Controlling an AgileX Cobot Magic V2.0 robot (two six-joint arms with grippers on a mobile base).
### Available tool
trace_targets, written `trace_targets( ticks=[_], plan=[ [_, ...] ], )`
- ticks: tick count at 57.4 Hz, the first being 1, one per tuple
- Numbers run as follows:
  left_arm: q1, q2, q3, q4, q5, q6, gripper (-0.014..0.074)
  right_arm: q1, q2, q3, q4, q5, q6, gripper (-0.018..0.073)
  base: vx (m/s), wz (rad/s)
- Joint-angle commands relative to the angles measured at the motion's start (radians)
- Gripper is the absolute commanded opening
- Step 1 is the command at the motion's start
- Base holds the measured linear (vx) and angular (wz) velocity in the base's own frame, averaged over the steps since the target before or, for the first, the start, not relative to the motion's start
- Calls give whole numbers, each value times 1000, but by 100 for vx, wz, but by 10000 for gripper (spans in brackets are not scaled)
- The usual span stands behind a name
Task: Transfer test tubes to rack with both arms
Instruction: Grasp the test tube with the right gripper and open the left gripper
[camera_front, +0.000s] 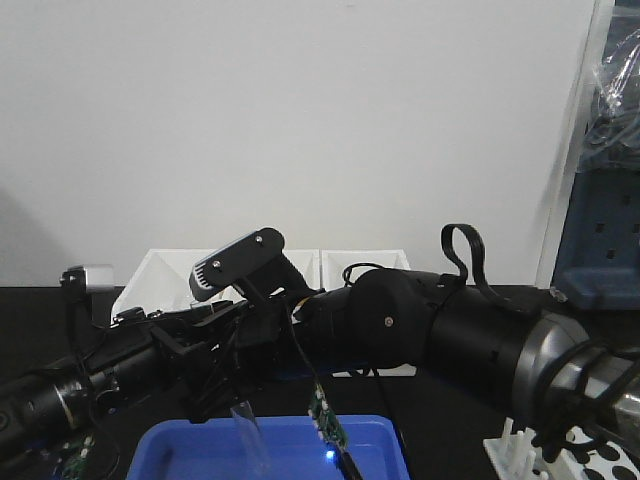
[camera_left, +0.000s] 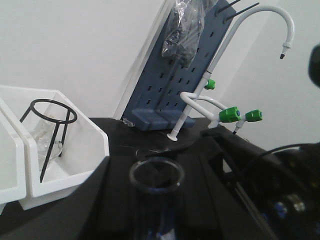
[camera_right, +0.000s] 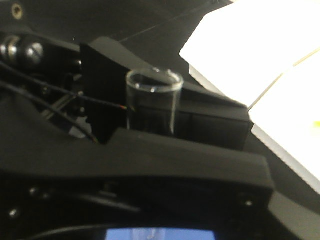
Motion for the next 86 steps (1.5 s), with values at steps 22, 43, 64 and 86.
trace_targets(
  ticks=[22,43,64,86],
  plan=[
    [-5,-33,-32,-38,-22,0,-4,-1,-52,-40,7,-43,35,195,0,0],
    [-5,-33,-32,-39,-20,1,-4,-1,-52,-40,7,-57,32,-13,0,0],
    [-5,-33,-32,-39,-20,0,115,-1,-52,-40,7,-92,34,-10,0,0],
    [-5,-33,-32,-63,-27,-1,498,-1,-52,-40,7,-101,34,-9,0,0]
  ],
)
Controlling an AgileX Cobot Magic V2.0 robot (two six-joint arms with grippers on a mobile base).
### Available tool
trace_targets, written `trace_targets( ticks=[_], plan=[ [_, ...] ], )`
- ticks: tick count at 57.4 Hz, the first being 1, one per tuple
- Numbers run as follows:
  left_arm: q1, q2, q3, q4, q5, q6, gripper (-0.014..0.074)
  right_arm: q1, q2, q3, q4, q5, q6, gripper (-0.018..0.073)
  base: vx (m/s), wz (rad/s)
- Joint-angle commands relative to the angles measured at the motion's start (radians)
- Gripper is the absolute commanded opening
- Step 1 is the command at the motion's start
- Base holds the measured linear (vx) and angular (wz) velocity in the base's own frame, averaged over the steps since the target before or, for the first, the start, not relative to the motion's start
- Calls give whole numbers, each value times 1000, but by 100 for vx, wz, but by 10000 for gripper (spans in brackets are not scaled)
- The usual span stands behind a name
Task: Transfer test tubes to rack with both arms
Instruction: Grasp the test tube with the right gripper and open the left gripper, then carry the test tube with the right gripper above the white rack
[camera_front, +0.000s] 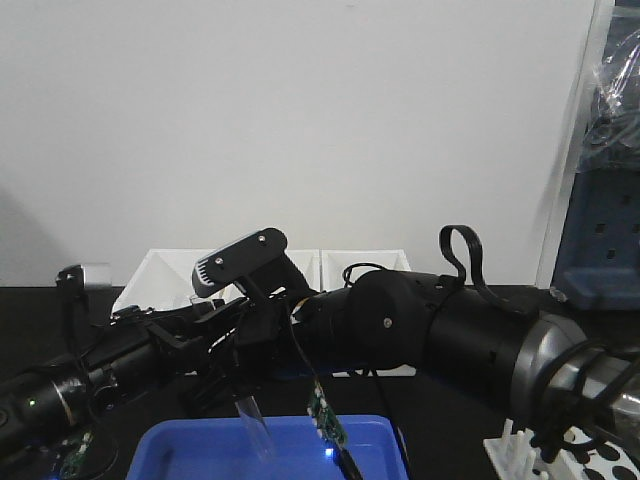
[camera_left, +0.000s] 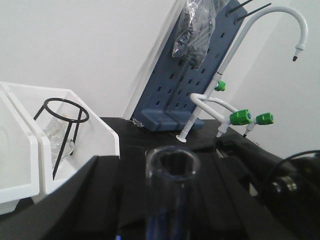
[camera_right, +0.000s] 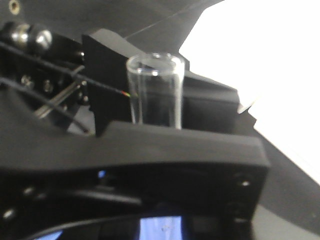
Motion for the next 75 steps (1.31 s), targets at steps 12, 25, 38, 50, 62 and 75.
trace_targets(
  ticks=[12,25,38,50,62,75],
  plan=[
    [-1,-33,-29,-46,-74,-1,498,-11,-55,-39,5,-91,-2,-9,0,0],
    [-1,-34,-29,-56,-135,-1,498,-64,-55,-39,-14,-95,2,-9,0,0],
    [-1,-34,-29,-124,-133,2,498,-131,-58,-39,-49,-97,6,-9,0,0],
    [-1,-34,-29,-124,-133,9,498,-208,-110,-38,-81,-148,60,-9,0,0],
    [-1,-34,-29,-124,-132,9,498,-329,-261,8,-101,-171,57,-9,0,0],
    [-1,-34,-29,-124,-129,9,498,-521,-514,333,-97,-362,17,-8,0,0]
  ],
)
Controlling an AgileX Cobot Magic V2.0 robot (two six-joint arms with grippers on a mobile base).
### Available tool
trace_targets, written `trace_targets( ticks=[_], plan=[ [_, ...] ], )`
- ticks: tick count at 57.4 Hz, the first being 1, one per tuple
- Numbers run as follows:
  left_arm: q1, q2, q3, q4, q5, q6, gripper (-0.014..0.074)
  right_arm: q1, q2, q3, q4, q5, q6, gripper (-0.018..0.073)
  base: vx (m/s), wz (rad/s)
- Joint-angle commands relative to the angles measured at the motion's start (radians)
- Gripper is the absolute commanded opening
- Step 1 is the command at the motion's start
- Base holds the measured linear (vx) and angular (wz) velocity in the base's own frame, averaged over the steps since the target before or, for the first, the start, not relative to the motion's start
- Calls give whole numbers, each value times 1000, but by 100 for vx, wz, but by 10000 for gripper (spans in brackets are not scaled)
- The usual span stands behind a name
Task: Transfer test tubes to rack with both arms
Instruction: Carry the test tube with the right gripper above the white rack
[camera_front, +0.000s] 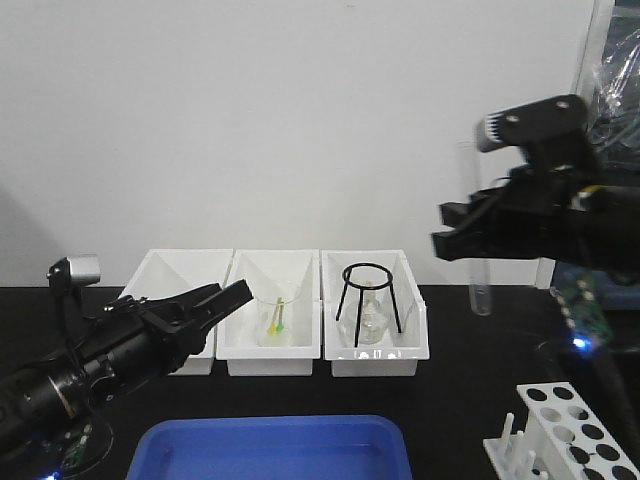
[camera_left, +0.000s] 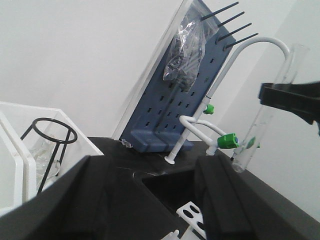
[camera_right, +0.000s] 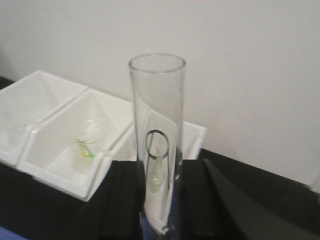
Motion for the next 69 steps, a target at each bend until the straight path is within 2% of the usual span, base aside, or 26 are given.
trace_targets(
  ticks=[1,5,13,29,37,46,50,60,64,69],
  plan=[
    [-1,-34,-29,-47,-68,0,498,-68,-117,89,0,-188,-16,-8,0,0],
    [-1,-34,-29,-47,-68,0,498,-113,-178,192,0,-245,-16,-9,0,0],
    [-1,-34,-29,-47,-56,0,498,-152,-244,346,2,-312,-15,-9,0,0],
    [-1,-34,-29,-46,-48,0,498,-152,-250,573,16,-653,71,-8,0,0],
    [-1,-34,-29,-46,-48,0,498,-152,-250,635,-3,-686,142,-8,0,0],
    [-1,-34,-29,-46,-48,0,498,-152,-250,727,-13,-805,172,-8,0,0],
    [-1,-34,-29,-46,-48,0,498,-152,-248,747,-54,-822,224,-8,0,0],
    [-1,-34,-29,-46,-49,0,498,-152,-208,750,-273,-853,399,-8,0,0],
    [-1,-34,-29,-46,-48,0,498,-152,-195,750,-292,-862,445,-8,0,0],
    [-1,-34,-29,-46,-48,0,498,-152,-179,750,-288,-858,437,-8,0,0]
  ],
)
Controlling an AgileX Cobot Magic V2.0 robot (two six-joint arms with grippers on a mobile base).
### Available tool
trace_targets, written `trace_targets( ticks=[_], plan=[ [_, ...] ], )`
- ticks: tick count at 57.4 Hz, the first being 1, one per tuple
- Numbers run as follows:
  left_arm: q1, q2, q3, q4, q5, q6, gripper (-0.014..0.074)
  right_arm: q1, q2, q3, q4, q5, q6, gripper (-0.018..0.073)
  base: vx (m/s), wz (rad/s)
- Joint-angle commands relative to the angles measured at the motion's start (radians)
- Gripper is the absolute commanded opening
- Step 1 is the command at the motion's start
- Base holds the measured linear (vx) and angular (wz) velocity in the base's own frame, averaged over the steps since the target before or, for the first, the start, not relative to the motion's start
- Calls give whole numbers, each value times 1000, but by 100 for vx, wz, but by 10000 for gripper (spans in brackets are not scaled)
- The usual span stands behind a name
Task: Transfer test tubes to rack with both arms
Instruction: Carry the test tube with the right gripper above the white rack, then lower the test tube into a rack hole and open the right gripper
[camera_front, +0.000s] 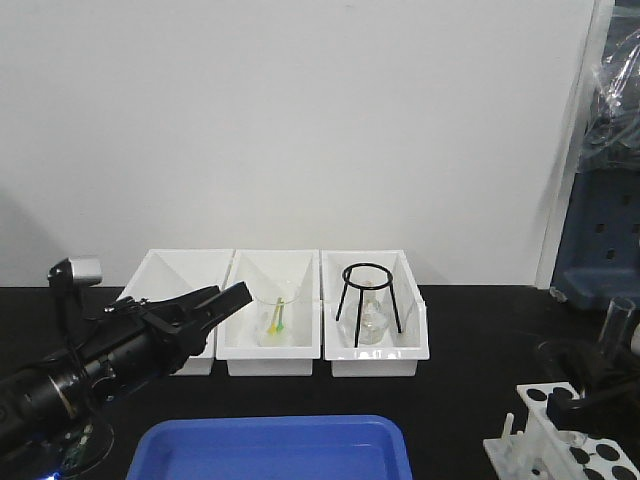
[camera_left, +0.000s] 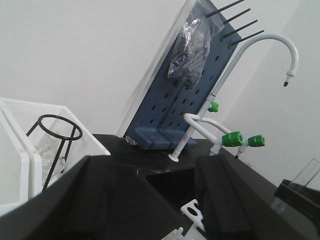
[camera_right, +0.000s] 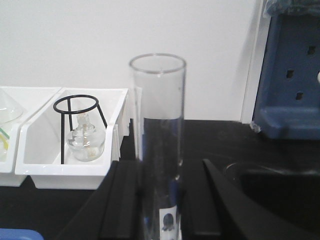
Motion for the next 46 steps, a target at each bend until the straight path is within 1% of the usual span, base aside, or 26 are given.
trace_targets(
  ticks=[1,6,12,18,42,46],
  plan=[
    [-1,-34,-29,-46,-66,-1,498,-8,-5,-29,-28,-98,0,-8,0,0],
    [-1,-34,-29,-46,-66,-1,498,-8,11,-29,-19,-108,-57,-8,0,0],
    [-1,-34,-29,-46,-66,-1,498,-8,29,-29,56,-132,-106,-8,0,0],
    [-1,-34,-29,-46,-65,-1,498,-8,50,-29,106,-160,-154,-8,0,0],
    [-1,-34,-29,-46,-64,0,498,-8,149,-28,109,-216,-152,-8,0,0],
    [-1,-34,-29,-46,-64,0,498,-8,155,-4,109,-260,-140,-8,0,0]
  ],
)
